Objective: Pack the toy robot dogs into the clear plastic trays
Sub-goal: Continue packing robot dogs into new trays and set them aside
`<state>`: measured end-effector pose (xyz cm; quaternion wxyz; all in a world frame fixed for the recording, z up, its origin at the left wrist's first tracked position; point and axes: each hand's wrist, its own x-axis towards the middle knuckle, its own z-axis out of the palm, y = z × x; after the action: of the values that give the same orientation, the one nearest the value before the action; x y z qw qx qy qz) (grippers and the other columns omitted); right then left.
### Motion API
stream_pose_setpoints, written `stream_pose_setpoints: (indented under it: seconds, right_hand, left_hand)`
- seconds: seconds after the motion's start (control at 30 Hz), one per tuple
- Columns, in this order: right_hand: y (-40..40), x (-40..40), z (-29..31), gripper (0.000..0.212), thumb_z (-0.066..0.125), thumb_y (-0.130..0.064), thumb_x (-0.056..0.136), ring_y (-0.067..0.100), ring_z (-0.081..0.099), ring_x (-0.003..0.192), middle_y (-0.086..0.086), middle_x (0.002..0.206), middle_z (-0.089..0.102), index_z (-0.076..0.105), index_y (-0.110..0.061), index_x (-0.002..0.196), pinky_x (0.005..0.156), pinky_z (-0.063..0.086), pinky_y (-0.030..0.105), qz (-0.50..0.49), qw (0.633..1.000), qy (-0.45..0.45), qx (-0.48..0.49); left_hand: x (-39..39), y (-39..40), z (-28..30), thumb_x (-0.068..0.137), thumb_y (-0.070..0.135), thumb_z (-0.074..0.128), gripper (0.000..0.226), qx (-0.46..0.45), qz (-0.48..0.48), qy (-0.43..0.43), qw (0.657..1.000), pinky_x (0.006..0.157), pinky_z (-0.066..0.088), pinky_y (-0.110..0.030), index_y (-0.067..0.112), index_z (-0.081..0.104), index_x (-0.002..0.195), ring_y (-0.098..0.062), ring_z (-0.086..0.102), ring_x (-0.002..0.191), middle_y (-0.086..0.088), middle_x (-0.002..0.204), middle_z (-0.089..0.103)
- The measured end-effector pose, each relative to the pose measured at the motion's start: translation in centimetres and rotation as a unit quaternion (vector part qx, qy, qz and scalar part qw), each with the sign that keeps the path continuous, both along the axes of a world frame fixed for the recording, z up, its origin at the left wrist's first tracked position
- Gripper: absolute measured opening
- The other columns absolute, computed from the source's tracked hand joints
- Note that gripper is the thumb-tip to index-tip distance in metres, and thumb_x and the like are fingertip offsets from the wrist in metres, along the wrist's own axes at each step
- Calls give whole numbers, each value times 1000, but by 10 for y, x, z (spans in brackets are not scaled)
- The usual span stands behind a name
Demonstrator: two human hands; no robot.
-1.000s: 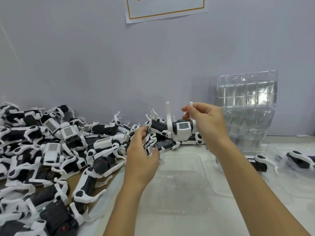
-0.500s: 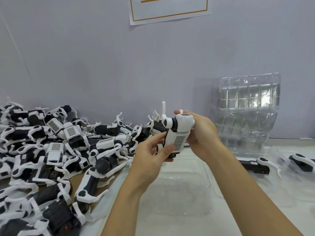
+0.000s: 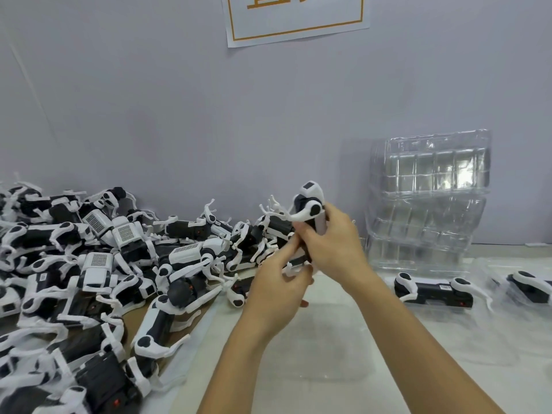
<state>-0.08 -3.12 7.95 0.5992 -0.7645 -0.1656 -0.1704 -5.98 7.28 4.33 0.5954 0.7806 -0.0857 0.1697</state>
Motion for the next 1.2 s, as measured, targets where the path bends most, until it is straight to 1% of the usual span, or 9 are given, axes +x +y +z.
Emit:
stream_pose_setpoints:
  seconds: [0.13,0.27,0.37,0.53,0.67,0.83,0.9,1.0,1.2]
  right_hand:
    - [-23,12,-3,31,67,-35,90,9,64,92,-10,102,65,46,-33,113,75,49,28,6,999,31,-15]
    - [-38,17,0,17,62,-37,92,12,66,91,-9,95,69,59,-28,106,77,53,30,33,996,32,-77]
    - [-41,14,0,13,66,-39,90,8,69,87,-11,92,72,65,-32,101,80,55,30,78,990,28,-114]
    - [-41,11,2,28,67,-36,91,13,67,85,-9,100,68,54,-29,114,73,54,30,95,968,30,-232]
    - [-34,8,6,17,70,-28,88,19,58,92,-1,98,62,63,-18,101,84,48,35,121,935,-14,-334]
    - [-13,4,-10,29,73,-26,85,9,53,74,-11,79,54,50,-33,67,65,43,26,166,899,14,-406]
    - [-7,5,-22,25,73,-28,85,16,55,82,-14,82,52,51,-34,73,70,47,31,170,892,25,-419]
    - [-3,6,-34,18,72,-29,85,17,54,89,-13,90,52,58,-34,94,78,48,34,175,894,28,-411]
    - [-8,9,-40,36,74,-30,84,14,45,109,-8,114,52,59,-29,117,93,41,31,154,895,4,-420]
  left_hand:
    - [1,17,1,94,0,51,37,5,157,-58,986,62,55,-19,29,72,100,-2,69,78,10,93,75]
    - [2,43,-5,93,0,50,31,24,265,-36,963,71,46,-10,26,68,89,1,64,87,9,91,70]
    - [6,48,-14,95,1,47,29,29,248,32,968,82,48,-26,24,64,98,-6,62,98,6,103,69]
    - [12,44,-29,99,1,40,39,62,182,121,974,93,41,-24,17,58,129,-9,53,113,6,122,59]
    - [17,47,-35,99,5,42,32,9,181,190,965,92,50,-39,17,64,119,-19,61,110,-1,120,65]
    - [19,48,-36,95,-4,46,32,-80,176,199,961,76,49,-33,12,70,111,-29,65,101,-13,113,70]
    - [18,48,-35,92,-10,45,35,-118,166,206,957,82,52,-37,7,70,110,-35,66,103,-20,111,70]
    - [18,46,-33,91,-14,41,40,-126,164,205,957,70,47,-30,4,67,115,-31,64,96,-23,113,67]
    - [20,46,-35,91,-12,40,40,-82,178,204,959,80,48,-31,8,65,115,-31,61,113,-16,119,64]
